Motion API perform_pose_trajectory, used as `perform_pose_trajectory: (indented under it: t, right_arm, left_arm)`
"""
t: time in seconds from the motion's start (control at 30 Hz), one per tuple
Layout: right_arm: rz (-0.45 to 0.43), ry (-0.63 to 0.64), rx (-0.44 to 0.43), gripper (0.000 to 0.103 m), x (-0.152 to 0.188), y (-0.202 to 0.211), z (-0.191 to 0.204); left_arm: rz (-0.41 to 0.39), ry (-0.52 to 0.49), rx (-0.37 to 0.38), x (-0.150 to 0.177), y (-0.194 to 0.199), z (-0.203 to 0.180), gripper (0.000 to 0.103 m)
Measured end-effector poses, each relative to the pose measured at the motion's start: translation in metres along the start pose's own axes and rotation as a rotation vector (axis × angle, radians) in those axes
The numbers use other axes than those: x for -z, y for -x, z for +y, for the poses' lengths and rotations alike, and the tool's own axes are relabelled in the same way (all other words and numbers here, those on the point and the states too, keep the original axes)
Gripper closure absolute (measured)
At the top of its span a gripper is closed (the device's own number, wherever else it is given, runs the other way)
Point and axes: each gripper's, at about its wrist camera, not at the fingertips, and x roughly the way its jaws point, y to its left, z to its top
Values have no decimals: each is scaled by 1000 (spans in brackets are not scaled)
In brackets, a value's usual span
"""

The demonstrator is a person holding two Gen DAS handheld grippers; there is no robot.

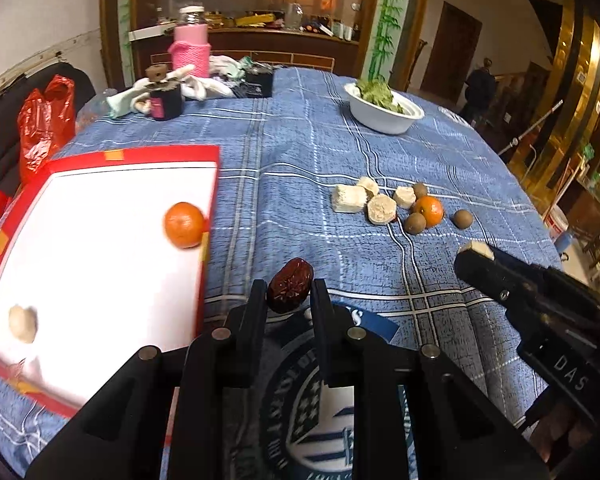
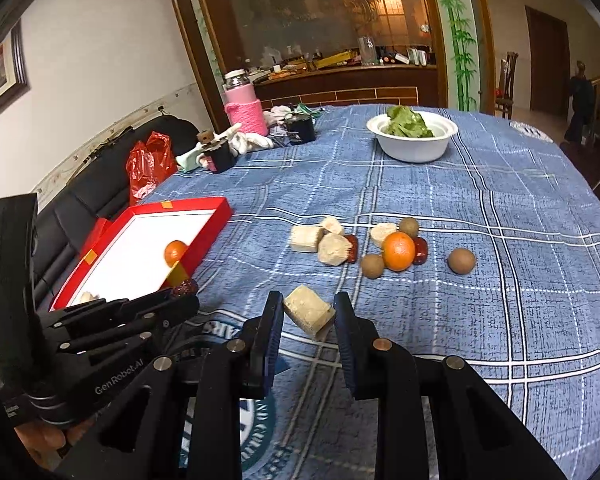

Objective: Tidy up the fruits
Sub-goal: 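Grasp a red date with the left tool while the right tool grasps a beige cube, then carry the date and cube into the white tray and open both tools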

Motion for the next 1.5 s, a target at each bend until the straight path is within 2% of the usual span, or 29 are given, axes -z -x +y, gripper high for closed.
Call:
perform_pose_trajectory:
  t: [0.23,0.57,0.83,1.27,1.5]
  right_arm:
    - [-2,48,-1,77,10,7,31]
    - [-23,112,-4,77,20,13,60]
    - [-22,133,-26,77,24,2,75]
    - [-54,190,-65,77,12,-10,111]
    - [-69,220,-127,77,-1,-20,137]
  left_arm:
    - [-21,70,-27,10,16,25,84]
    - [-78,182,-105,25,32,64,84]
    - [-127,230,-159,36,45,86,84]
    - [-179,266,-147,38,50,108,84]
    - [-218,290,-200,34,64,124,84]
